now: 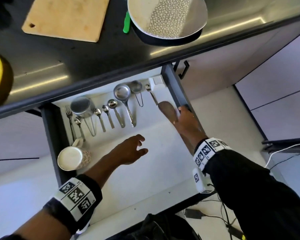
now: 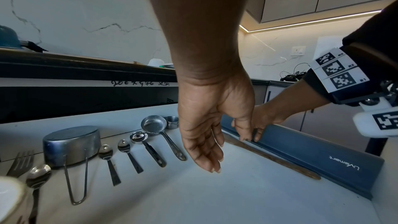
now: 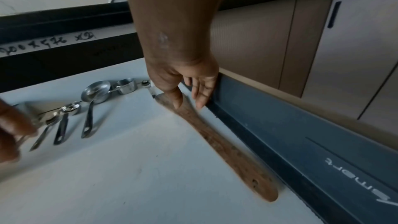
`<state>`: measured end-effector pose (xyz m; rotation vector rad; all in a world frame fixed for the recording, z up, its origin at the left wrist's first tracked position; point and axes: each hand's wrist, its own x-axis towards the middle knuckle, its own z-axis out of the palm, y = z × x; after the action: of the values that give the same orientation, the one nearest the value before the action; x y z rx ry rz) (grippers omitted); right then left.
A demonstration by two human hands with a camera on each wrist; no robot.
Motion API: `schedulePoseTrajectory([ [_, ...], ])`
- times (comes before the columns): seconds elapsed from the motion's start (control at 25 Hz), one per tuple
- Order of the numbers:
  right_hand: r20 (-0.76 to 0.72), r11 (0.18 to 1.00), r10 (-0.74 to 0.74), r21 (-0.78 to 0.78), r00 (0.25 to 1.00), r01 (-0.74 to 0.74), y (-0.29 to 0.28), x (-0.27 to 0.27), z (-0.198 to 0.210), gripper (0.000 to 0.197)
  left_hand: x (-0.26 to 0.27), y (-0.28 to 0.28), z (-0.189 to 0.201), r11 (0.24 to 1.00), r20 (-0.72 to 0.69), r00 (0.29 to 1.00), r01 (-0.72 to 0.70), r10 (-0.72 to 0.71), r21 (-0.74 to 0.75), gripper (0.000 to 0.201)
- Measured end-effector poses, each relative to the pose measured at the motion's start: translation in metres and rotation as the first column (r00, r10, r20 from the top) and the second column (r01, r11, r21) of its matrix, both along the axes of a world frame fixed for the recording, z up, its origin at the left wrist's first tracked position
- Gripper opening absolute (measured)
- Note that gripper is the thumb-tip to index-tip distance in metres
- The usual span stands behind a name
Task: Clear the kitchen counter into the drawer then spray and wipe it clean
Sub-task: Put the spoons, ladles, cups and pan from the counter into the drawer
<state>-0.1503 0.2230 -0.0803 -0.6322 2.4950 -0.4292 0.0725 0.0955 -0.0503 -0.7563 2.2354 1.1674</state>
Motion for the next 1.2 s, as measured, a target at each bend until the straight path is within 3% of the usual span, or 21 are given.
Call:
schedulePoseTrajectory([
  [0.12, -0.05, 0.974, 0.19, 0.132, 0.981, -0.182, -0.012, 0.007, -0.003, 0.066, -0.007, -0.004, -0.001, 1.0, -0.003, 1.0, -0.027, 0.027, -0.006, 0.047],
  [0.28, 0.043, 0.884, 0.333, 0.334, 0.942, -0.328, -0.017, 0.012, -0.005, 0.074, -0.009, -0.01, 0.003, 0.997, -0.018, 0.998, -0.068, 0.067, -0.025, 0.046],
  [0.64, 0.068, 0.901, 0.268, 0.336, 0.961, -0.275, -0.015, 0.008, -0.01, 0.083, -0.007, -0.03, 0.021, 0.991, -0.045, 0.992, -0.122, 0.12, -0.054, 0.047],
  [0.84, 0.125, 0.881, 0.277, 0.363, 0.953, -0.304, -0.018, 0.005, 0.002, 0.085, -0.015, -0.051, 0.046, 0.986, -0.134, 0.984, -0.131, 0.117, -0.102, 0.041],
  [0.92, 0.083, 0.919, 0.251, 0.292, 0.964, -0.265, -0.025, 0.008, 0.018, 0.077, -0.022, -0.068, 0.062, 0.97, -0.198, 0.973, -0.153, 0.115, -0.188, 0.04],
  [1.0, -0.027, 0.954, 0.283, 0.108, 0.959, -0.279, -0.043, 0.007, 0.042, 0.056, -0.03, -0.093, 0.08, 0.905, -0.279, 0.949, -0.242, 0.146, -0.35, 0.035],
  [1.12, -0.1, 0.908, 0.348, -0.211, 0.932, -0.362, -0.092, -0.006, 0.097, 0.021, -0.049, -0.135, 0.105, 0.703, -0.426, 0.877, -0.448, 0.223, -0.552, 0.027],
  [1.2, -0.134, 0.846, 0.376, -0.354, 0.917, -0.399, -0.143, -0.023, 0.138, 0.012, -0.064, -0.174, 0.113, 0.6, -0.408, 0.866, -0.497, 0.29, -0.627, 0.043],
])
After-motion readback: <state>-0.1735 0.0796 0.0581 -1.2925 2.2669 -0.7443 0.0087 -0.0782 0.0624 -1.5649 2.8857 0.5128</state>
